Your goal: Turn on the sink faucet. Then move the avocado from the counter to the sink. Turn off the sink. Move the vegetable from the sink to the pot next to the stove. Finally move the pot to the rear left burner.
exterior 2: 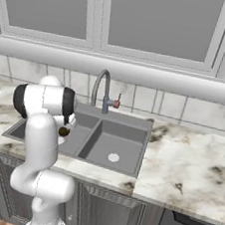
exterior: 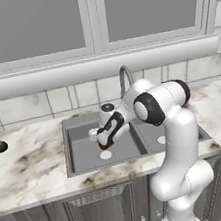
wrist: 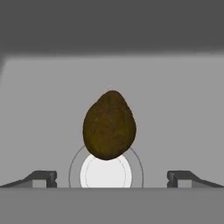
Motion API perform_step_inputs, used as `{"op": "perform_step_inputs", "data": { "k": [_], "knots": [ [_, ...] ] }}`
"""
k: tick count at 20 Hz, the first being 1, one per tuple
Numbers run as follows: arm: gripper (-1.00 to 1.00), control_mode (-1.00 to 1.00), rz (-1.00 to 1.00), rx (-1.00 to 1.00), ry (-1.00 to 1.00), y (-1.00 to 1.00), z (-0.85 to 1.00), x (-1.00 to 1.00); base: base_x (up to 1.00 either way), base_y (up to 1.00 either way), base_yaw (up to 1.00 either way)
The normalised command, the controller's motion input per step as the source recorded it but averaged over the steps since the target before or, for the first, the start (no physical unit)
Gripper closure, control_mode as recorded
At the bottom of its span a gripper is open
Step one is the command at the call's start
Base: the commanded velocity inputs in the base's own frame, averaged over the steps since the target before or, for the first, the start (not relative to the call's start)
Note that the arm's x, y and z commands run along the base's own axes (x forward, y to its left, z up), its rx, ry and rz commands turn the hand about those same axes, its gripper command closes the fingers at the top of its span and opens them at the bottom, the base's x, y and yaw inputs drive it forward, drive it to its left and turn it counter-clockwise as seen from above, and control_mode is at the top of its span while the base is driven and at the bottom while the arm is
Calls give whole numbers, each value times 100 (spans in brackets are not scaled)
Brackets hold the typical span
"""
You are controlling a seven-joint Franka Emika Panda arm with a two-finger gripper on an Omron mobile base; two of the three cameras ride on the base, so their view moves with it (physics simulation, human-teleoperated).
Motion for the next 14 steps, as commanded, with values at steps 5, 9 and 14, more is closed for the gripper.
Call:
{"op": "perform_step_inputs", "data": {
  "k": [5, 9, 14],
  "knots": [
    [-100, -100, -3, 0, 0, -1, -24, 21, 0, 0, 0],
    [-100, -100, -3, 0, 0, 0, -16, 15, 0, 0, 0],
    [-100, -100, -4, 0, 0, 0, -12, 2, 0, 0, 0]
  ]
}}
